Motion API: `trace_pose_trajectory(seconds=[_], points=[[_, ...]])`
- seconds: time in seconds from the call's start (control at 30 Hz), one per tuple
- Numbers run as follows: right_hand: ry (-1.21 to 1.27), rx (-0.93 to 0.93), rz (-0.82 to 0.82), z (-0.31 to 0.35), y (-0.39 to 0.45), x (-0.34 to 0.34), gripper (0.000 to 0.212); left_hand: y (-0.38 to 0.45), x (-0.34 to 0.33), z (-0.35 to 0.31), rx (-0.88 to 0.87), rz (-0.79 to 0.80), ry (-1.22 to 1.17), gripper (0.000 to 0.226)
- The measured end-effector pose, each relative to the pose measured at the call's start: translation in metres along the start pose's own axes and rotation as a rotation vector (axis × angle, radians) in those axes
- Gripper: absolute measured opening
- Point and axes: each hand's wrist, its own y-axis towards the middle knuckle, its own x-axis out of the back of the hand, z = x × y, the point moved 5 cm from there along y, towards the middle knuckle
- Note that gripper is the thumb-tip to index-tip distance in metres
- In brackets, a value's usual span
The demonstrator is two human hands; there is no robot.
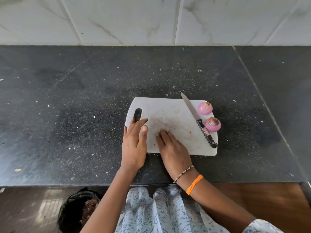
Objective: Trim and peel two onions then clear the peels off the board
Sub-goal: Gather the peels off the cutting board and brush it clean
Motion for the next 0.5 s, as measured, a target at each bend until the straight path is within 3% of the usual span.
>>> trace_pose_trajectory(seconds=[0.2, 0.33, 0.4, 0.5], points=[[-0.045, 0.099, -0.033, -0.002, -0.003, 0.009, 0.027, 0.001, 0.006, 0.001, -0.033, -0.030, 0.034, 0.056], [-0.032, 0.169, -0.021, -0.006, 0.002, 0.013, 0.023, 0.004, 0.008, -0.001, -0.048, -0.009, 0.070, 0.034], [0.104, 0.084, 0.039, -0.014, 0.010, 0.014, 0.016, 0.005, 0.009, -0.003, -0.056, -0.007, 0.086, 0.022], [0.527, -0.282, 0.061, -0.049, 0.027, 0.021, 0.018, 0.008, 0.011, -0.006, -0.046, -0.004, 0.106, 0.020]])
